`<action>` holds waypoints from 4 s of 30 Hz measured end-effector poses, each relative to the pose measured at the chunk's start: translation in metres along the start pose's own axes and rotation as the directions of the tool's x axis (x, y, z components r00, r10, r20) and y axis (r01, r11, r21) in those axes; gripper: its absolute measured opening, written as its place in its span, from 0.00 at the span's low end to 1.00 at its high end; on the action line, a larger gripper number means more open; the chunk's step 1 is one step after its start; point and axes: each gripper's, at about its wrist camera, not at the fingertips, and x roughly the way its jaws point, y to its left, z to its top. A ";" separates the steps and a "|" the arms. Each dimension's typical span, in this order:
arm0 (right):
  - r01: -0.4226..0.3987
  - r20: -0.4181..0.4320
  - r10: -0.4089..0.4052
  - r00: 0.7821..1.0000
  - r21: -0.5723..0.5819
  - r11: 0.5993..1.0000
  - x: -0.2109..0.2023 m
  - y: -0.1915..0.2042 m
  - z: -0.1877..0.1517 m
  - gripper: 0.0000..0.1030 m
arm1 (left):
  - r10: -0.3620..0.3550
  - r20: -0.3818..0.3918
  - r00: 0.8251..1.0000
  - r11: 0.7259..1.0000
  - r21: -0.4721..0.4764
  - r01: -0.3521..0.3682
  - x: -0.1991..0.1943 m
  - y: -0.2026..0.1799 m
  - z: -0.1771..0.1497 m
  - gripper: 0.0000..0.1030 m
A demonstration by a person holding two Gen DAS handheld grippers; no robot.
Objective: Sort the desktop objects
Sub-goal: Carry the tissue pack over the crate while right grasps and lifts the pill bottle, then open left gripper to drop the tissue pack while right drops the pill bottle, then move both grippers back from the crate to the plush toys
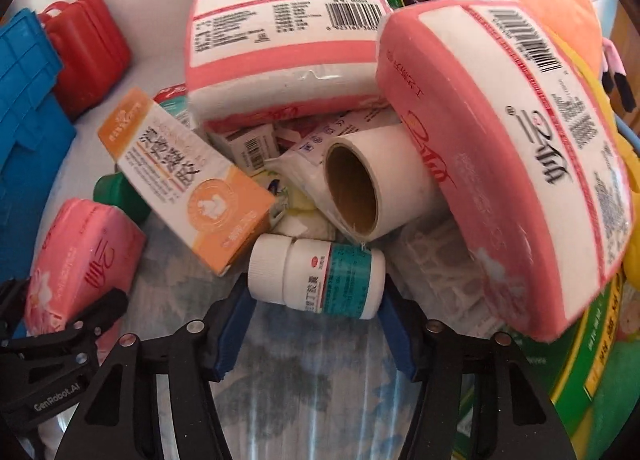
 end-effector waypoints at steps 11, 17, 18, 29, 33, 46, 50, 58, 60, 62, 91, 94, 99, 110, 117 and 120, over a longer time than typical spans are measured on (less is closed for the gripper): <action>-0.037 0.153 0.053 0.987 -0.105 0.994 -0.108 0.016 -0.027 0.58 | 0.009 0.174 0.985 1.000 -0.014 -0.007 -0.106 0.003 -0.024 0.80; -0.009 0.322 0.073 0.944 -0.196 0.981 -0.192 0.063 -0.028 0.58 | 0.033 0.370 0.928 0.999 -0.020 -0.028 -0.203 0.010 -0.034 0.80; -0.005 0.352 0.082 0.932 -0.215 0.977 -0.205 0.076 -0.026 0.58 | 0.039 0.400 0.915 0.999 -0.026 -0.031 -0.220 0.011 -0.036 0.80; -0.043 0.513 0.285 0.810 -0.433 0.900 -0.336 0.229 0.004 0.58 | 0.186 0.627 0.757 0.981 -0.157 -0.111 -0.388 0.128 -0.053 0.81; -0.095 0.492 0.391 0.778 -0.523 0.847 -0.355 0.314 0.010 0.58 | 0.317 0.623 0.715 0.948 -0.230 -0.220 -0.422 0.197 -0.064 0.81; -0.144 0.338 0.433 0.836 -0.626 0.766 -0.310 0.528 0.011 0.58 | 0.384 0.441 0.812 0.909 -0.334 -0.249 -0.390 0.378 -0.083 0.81; -0.118 0.309 0.380 0.872 -0.620 0.776 -0.294 0.552 0.010 0.58 | 0.339 0.418 0.843 0.923 -0.324 -0.210 -0.378 0.398 -0.088 0.81; -0.054 0.323 0.297 0.899 -0.591 0.805 -0.270 0.558 0.017 0.60 | 0.286 0.348 0.893 0.934 -0.312 -0.177 -0.356 0.415 -0.087 0.82; -0.037 0.334 0.281 0.900 -0.583 0.811 -0.268 0.559 0.016 0.73 | 0.270 0.322 0.907 0.935 -0.312 -0.167 -0.349 0.424 -0.088 0.82; -0.028 0.339 0.270 0.901 -0.577 0.816 -0.268 0.557 0.016 0.82 | 0.269 0.297 0.916 0.935 -0.309 -0.174 -0.345 0.427 -0.089 0.82; 0.088 0.518 0.200 0.832 -0.478 0.874 -0.323 0.462 -0.046 1.00 | 0.179 0.480 0.859 0.955 -0.296 -0.034 -0.384 0.380 -0.129 0.82; 0.092 0.538 0.175 0.825 -0.434 0.896 -0.327 0.434 -0.053 1.00 | 0.159 0.531 0.832 0.960 -0.280 -0.005 -0.387 0.364 -0.131 0.82; 0.080 0.548 0.115 0.828 -0.319 0.944 -0.329 0.367 -0.060 1.00 | 0.142 0.579 0.803 0.970 -0.241 0.002 -0.391 0.327 -0.125 0.82; 0.156 0.520 -0.143 0.842 0.019 0.988 -0.316 0.132 -0.079 1.00 | 0.024 0.637 0.771 0.998 -0.066 0.024 -0.397 0.171 -0.105 0.82; 0.192 0.421 -0.218 0.881 0.103 0.976 -0.296 -0.040 -0.090 1.00 | -0.060 0.555 0.829 0.997 -0.012 0.081 -0.333 0.021 -0.086 0.82; 0.209 0.366 -0.238 0.900 0.118 0.971 -0.282 -0.095 -0.095 1.00 | -0.091 0.484 0.870 0.994 -0.014 0.112 -0.299 -0.034 -0.083 0.82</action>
